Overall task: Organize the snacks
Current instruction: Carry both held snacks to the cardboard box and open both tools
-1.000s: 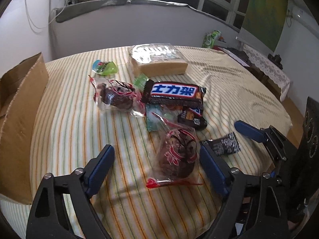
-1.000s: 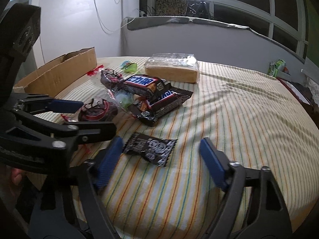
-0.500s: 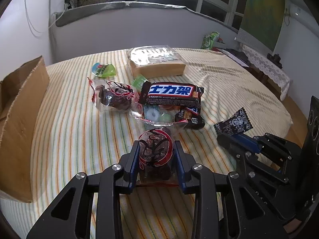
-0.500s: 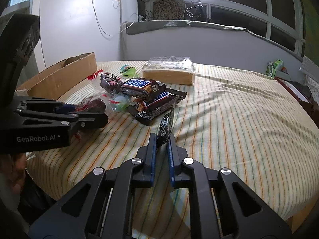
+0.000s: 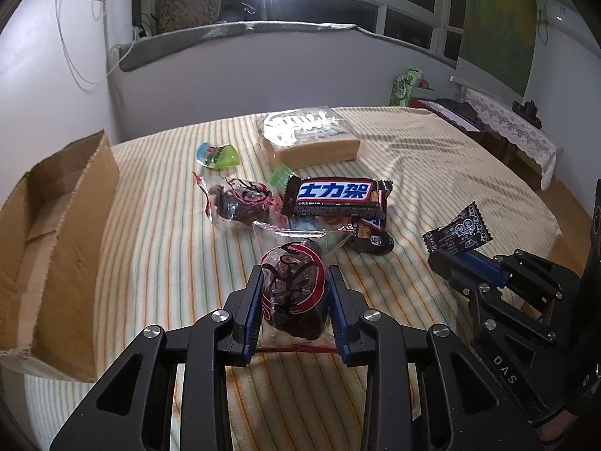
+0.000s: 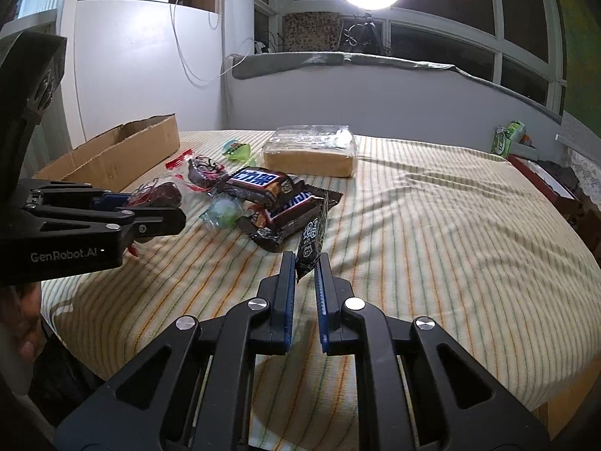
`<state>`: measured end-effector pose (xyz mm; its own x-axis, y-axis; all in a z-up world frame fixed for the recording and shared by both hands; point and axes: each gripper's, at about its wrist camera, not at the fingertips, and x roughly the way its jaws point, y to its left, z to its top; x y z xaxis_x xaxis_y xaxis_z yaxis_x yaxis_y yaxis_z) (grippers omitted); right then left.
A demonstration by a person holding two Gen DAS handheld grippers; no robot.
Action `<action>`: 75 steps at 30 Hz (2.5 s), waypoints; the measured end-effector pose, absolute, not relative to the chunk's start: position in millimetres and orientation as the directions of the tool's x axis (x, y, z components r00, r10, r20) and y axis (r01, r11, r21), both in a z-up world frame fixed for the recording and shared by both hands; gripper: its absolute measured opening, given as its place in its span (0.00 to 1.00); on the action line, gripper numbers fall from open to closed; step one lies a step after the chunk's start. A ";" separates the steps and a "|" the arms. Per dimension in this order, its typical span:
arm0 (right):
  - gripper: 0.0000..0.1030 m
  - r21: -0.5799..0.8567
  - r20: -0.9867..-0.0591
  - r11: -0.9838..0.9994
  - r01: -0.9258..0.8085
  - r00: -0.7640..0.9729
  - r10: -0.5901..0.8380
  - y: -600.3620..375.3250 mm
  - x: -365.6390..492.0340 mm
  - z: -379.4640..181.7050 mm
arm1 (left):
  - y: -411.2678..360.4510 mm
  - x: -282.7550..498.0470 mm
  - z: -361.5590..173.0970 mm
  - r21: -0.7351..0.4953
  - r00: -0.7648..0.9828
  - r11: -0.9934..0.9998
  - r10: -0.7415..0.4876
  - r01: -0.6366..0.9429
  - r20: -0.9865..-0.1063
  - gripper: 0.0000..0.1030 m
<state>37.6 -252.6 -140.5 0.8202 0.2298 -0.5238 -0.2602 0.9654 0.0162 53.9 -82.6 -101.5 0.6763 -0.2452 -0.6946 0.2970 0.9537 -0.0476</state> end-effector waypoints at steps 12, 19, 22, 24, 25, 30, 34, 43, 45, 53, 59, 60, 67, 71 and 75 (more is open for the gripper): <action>0.10 -0.015 -0.480 0.965 -0.261 0.849 0.222 -236.8 35.2 -104.7 | -69.6 47.2 -81.5 -0.012 0.736 0.966 -0.205 0.258 -0.645 0.29; 0.10 -0.073 -0.392 0.959 -0.273 0.892 0.224 -210.2 29.3 -46.7 | -40.5 32.2 -35.4 -0.006 0.811 0.975 -0.190 0.224 -0.553 0.29; 0.10 -0.105 -0.352 0.951 -0.290 0.906 0.237 -191.6 27.0 -21.7 | -23.6 26.1 -13.7 -0.008 0.845 0.980 -0.176 0.199 -0.506 0.29; 0.10 -0.120 -0.336 0.946 -0.302 0.909 0.247 -181.6 27.2 -11.7 | -11.4 22.6 -0.9 -0.011 0.865 0.984 -0.161 0.177 -0.475 0.29; 0.10 -0.128 -0.329 0.942 -0.310 0.909 0.255 -174.6 27.4 -6.5 | -6.0 21.2 3.8 -0.014 0.873 0.986 -0.155 0.168 -0.463 0.29; 0.10 -0.154 -0.325 0.925 -0.349 0.902 0.286 -145.2 32.9 2.7 | 20.8 18.6 16.0 -0.030 0.897 0.992 -0.124 0.122 -0.424 0.29; 0.10 -0.178 -0.332 0.905 -0.386 0.890 0.314 -118.4 33.0 5.6 | 39.1 16.8 15.3 -0.049 0.904 0.995 -0.104 0.092 -0.415 0.29; 0.10 -0.191 -0.363 0.832 -0.521 0.825 0.433 -43.8 47.1 -2.5 | 90.3 10.0 6.4 -0.083 0.910 0.996 -0.023 -0.012 -0.415 0.29; 0.10 -0.187 -0.368 0.813 -0.552 0.807 0.463 -28.3 50.5 -5.4 | 104.2 8.1 3.6 -0.084 0.908 0.996 0.005 -0.044 -0.420 0.29; 0.10 -0.173 -0.381 0.759 -0.628 0.753 0.536 10.0 57.2 -15.6 | 137.7 6.6 -3.9 -0.078 0.893 0.987 0.095 -0.144 -0.439 0.29; 0.10 -0.151 -0.441 0.752 -0.642 0.724 0.530 19.0 74.8 -39.3 | 141.5 20.5 -17.6 -0.077 0.875 0.985 0.099 -0.154 -0.474 0.29; 0.10 -0.144 -0.456 0.752 -0.644 0.717 0.527 20.0 78.5 -45.7 | 141.5 23.8 -19.6 -0.078 0.871 0.985 0.098 -0.154 -0.481 0.29; 0.46 -0.123 -0.519 0.742 -0.659 0.680 0.518 25.7 93.5 -72.8 | 140.8 51.0 -48.4 -0.083 0.826 0.983 0.089 -0.162 -0.556 0.34; 0.57 -0.135 -0.494 0.745 -0.653 0.697 0.521 20.5 85.2 -70.4 | 143.5 52.8 -52.8 -0.078 0.817 0.976 0.124 -0.201 -0.563 0.64; 0.57 -0.149 -0.475 0.749 -0.646 0.711 0.519 18.8 75.1 -66.5 | 150.6 49.5 -49.0 -0.084 0.818 0.972 0.135 -0.218 -0.559 0.68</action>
